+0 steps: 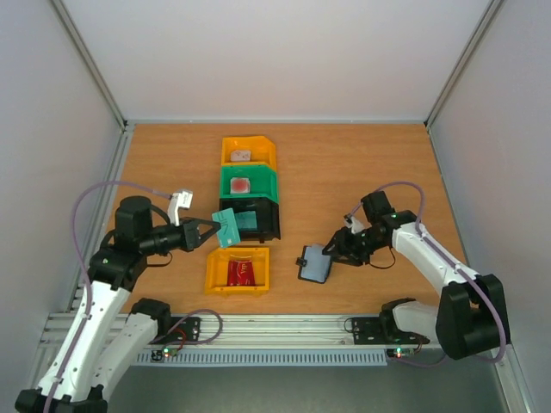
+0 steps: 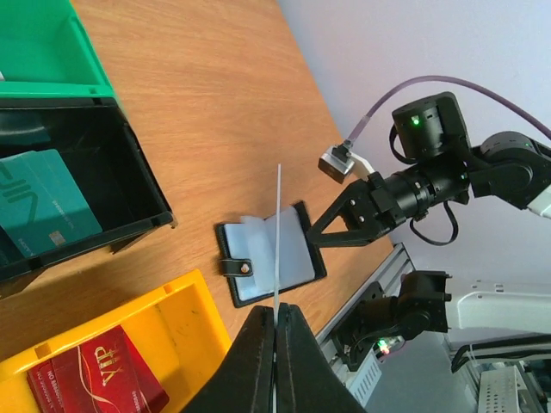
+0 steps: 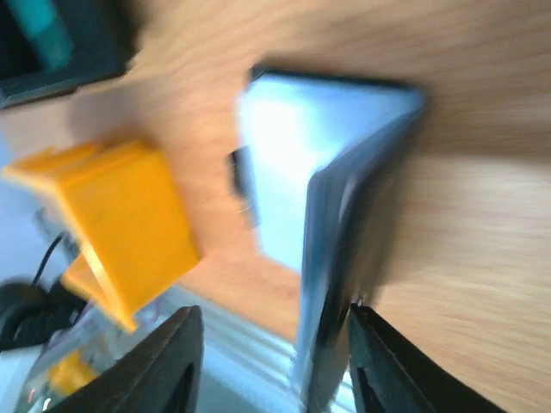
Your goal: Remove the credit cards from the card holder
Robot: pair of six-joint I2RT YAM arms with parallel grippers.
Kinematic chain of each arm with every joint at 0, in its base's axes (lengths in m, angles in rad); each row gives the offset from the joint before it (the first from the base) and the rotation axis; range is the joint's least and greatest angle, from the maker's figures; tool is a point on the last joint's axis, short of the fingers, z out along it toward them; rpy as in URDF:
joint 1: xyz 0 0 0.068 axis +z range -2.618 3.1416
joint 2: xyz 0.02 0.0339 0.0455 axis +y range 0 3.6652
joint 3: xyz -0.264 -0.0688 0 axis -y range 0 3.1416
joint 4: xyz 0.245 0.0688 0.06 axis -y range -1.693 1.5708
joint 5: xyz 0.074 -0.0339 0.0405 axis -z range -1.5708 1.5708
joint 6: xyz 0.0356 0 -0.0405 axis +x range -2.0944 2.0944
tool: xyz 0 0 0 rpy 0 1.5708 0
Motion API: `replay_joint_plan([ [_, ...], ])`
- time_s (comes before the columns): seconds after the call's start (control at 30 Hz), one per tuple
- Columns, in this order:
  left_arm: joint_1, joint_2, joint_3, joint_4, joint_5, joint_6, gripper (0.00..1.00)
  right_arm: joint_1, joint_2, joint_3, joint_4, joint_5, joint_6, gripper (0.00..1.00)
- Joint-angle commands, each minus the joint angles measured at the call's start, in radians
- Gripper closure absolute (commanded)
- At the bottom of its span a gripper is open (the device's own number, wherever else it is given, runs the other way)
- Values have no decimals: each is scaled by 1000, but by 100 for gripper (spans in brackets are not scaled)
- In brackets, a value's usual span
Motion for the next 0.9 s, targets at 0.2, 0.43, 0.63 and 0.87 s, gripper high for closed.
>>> replay_joint_plan([
  [0.2,-10,55,-46,266,103,4,100,42,-163,425,-64,471,-53,39],
  [0.43,-9,64,-131,742,339,-241,100,439,105,590,341,-184,-230,33],
  [0.63,-9,83,-171,912,397,-367,100,488,230,651,452,-251,-204,33],
  [0.87,-10,119,-183,979,402,-429,100,489,232,577,628,-325,-96,98],
])
